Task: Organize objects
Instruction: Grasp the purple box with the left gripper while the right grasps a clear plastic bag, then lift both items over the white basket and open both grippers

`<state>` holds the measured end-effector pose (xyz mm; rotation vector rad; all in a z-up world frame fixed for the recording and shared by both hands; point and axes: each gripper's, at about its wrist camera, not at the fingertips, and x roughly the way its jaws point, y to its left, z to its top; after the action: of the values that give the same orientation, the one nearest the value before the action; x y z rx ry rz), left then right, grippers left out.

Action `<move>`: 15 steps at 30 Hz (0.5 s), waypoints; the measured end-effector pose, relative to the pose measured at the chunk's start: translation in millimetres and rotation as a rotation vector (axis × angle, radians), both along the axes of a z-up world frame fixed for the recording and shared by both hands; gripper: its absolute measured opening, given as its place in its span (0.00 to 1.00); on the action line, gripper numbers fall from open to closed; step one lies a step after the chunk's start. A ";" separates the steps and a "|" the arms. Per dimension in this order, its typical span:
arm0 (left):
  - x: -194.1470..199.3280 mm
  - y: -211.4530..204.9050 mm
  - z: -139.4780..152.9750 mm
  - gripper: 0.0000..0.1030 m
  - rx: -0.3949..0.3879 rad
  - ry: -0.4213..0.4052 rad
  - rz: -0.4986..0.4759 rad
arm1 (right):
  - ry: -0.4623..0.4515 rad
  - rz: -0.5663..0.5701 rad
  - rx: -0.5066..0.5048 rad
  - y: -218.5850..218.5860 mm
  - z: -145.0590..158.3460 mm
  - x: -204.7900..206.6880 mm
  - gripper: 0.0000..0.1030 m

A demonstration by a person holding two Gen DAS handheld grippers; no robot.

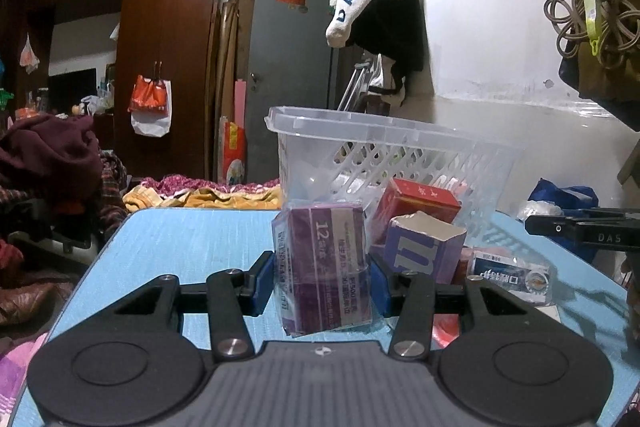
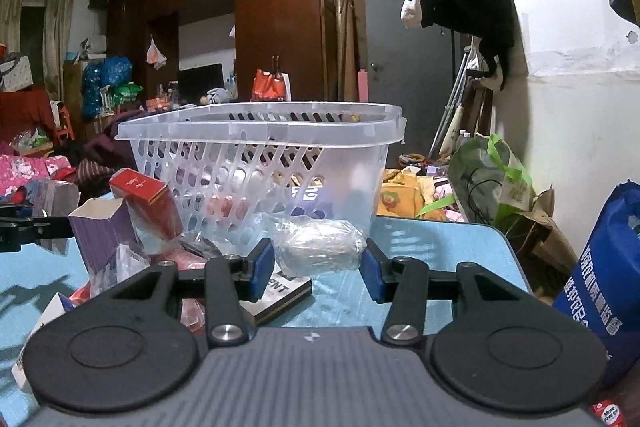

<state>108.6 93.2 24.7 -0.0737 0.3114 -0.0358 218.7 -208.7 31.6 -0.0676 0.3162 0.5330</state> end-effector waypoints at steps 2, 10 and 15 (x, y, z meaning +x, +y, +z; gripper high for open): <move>-1.2 -1.1 0.1 0.51 0.003 -0.009 0.000 | -0.003 0.001 0.002 -0.8 -0.2 -0.2 0.48; -6.4 -0.2 1.2 0.51 0.006 -0.054 0.000 | -0.033 0.010 0.022 -2.6 0.0 -5.1 0.48; -13.9 -3.1 1.2 0.51 0.018 -0.108 -0.005 | -0.059 0.003 0.018 -1.1 0.5 -8.9 0.48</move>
<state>94.7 90.2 25.9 -0.0530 0.2041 -0.0415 209.7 -209.7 32.1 -0.0665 0.2542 0.5357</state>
